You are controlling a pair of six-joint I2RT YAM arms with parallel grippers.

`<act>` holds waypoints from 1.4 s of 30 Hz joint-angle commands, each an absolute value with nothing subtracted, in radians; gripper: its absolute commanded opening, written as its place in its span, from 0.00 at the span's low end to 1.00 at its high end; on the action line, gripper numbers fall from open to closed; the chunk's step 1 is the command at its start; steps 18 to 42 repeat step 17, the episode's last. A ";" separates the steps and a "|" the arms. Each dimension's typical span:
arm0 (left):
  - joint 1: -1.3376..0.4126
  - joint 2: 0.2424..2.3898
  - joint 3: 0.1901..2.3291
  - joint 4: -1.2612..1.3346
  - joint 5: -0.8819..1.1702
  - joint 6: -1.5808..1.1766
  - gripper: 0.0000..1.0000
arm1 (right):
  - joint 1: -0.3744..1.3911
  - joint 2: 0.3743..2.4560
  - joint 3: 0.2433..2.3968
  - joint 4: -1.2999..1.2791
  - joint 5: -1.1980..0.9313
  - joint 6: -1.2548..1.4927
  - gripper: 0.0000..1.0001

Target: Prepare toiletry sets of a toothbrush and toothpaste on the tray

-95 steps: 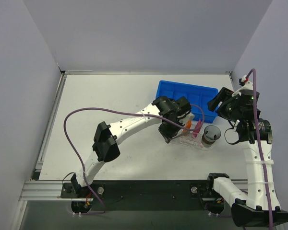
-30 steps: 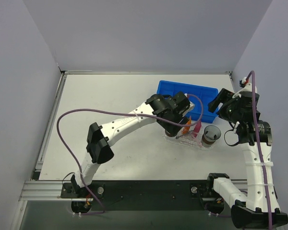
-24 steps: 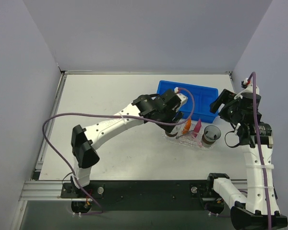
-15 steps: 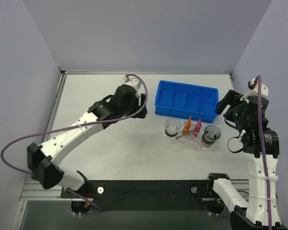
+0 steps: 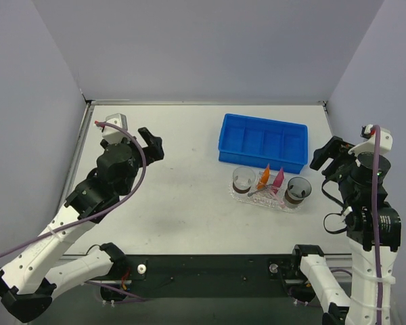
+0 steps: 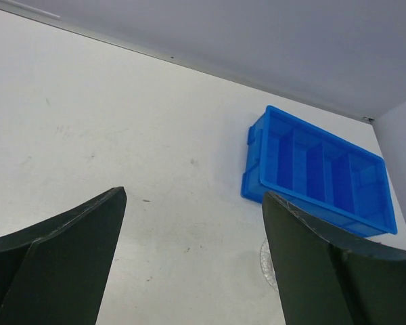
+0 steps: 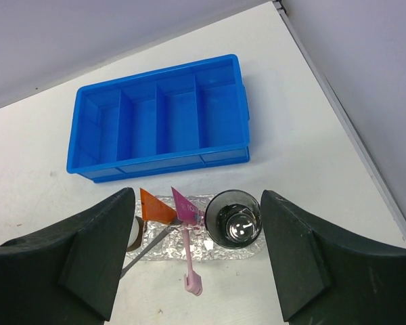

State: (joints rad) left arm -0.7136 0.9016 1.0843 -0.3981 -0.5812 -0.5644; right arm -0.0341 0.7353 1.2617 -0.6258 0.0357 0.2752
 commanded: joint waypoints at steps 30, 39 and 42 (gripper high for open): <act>-0.713 0.934 1.166 -0.491 -0.716 -0.517 0.95 | -0.040 0.719 1.238 -0.607 0.080 0.299 0.70; -0.713 0.934 1.166 -0.491 -0.716 -0.517 0.95 | -0.040 0.719 1.238 -0.607 0.080 0.299 0.70; -0.713 0.934 1.166 -0.491 -0.716 -0.517 0.95 | -0.040 0.719 1.238 -0.607 0.080 0.299 0.70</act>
